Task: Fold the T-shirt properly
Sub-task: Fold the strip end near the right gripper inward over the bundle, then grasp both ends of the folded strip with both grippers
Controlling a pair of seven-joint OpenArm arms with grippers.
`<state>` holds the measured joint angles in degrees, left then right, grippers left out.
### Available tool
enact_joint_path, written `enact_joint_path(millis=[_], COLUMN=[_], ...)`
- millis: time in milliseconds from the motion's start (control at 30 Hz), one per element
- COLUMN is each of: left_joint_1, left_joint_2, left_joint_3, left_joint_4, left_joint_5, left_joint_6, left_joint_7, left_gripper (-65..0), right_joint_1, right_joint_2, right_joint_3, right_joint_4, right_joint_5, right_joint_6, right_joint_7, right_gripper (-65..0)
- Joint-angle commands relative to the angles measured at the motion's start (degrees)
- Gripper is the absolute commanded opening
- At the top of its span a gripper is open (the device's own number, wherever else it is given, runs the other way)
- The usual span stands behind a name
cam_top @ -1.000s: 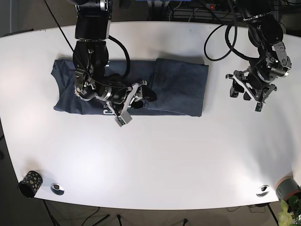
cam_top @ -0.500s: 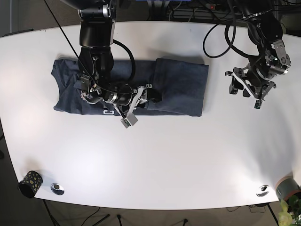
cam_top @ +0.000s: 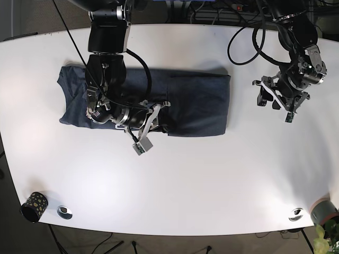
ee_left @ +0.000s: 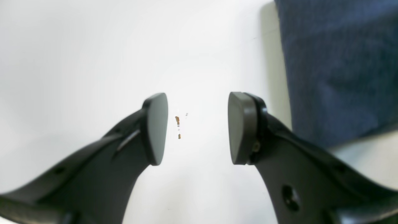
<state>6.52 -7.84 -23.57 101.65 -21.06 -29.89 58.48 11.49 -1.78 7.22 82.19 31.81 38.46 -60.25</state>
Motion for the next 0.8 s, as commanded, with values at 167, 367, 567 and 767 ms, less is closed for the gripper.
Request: enact_joint_path(millis=[167, 367, 567, 767], left_joint_1=[-0.9, -3.3, -8.2, -12.8], left_joint_2=[-0.8, -0.6, -0.4, 2.4], left_joint_3=[3.4, 7.7, 13.7, 19.0], left_joint_4=[1.2, 2.7, 2.6, 1.7], left_joint_5=[-0.7, -0.6, -0.6, -0.5], left_joint_6=[-0.2, -0.2, 0.1, 0.2], left_joint_7=[-1.2, -1.2, -1.2, -1.2], left_gripper=[-36.4, -36.4, -36.3, -36.0], right_joint_1=[2.8, 3.8, 3.5, 1.7], right_joint_2=[1.9, 2.3, 5.7, 8.9], right_joint_3=[0.2, 0.6, 0.6, 3.1], right_joint_4=[-0.5, -5.9, -6.9, -1.6], right_joint_5=[1.0, 0.6, 1.0, 1.1], right_joint_6=[0.27, -0.26, -0.17, 0.27], right_joint_7=[1.0, 1.0, 2.9, 3.0], right_gripper=[-65.0, -51.7, -25.2, -22.0])
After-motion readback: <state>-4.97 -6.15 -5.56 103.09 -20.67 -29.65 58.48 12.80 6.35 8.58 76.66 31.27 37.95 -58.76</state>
